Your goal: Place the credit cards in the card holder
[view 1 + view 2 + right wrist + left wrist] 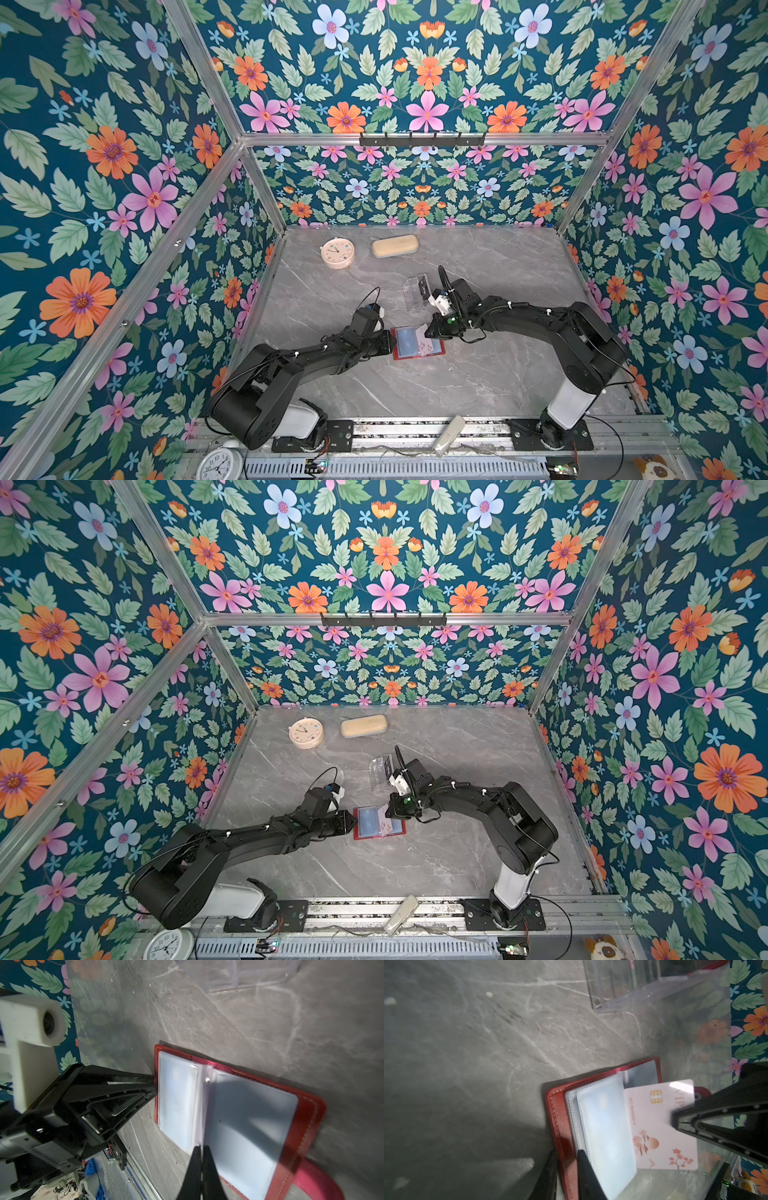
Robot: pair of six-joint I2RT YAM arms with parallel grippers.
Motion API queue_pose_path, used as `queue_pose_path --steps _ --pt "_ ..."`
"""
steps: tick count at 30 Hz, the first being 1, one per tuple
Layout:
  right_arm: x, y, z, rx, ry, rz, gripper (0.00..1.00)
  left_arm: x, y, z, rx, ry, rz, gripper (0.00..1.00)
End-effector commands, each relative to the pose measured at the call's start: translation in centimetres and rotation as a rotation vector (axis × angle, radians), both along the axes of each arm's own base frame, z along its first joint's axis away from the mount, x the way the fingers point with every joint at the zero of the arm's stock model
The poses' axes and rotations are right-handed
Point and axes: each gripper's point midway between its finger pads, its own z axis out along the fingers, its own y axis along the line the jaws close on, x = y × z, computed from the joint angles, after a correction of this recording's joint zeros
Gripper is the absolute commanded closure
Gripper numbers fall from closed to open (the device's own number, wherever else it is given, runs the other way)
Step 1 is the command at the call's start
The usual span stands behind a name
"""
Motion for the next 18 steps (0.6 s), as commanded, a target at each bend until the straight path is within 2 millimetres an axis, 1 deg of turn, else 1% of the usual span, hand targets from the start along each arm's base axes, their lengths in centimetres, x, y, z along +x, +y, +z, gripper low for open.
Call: queue_pose_path --steps 1,7,10,16,18 --pt "0.2 0.1 0.2 0.001 -0.005 -0.009 1.0 -0.1 0.7 -0.4 0.04 0.009 0.02 0.79" --pt "0.2 -0.4 -0.4 -0.036 -0.002 -0.02 1.0 0.4 0.6 1.7 0.027 -0.068 0.009 0.78" --pt "0.2 -0.5 -0.6 -0.04 0.002 -0.023 1.0 0.4 0.0 2.2 0.001 -0.082 -0.015 0.8" --pt "0.3 -0.4 -0.5 -0.035 0.001 -0.022 1.0 0.1 -0.4 0.9 -0.006 -0.039 -0.019 1.0" --pt "0.2 -0.3 -0.4 -0.03 0.002 -0.019 1.0 0.0 -0.4 0.5 -0.004 -0.025 -0.021 1.0"
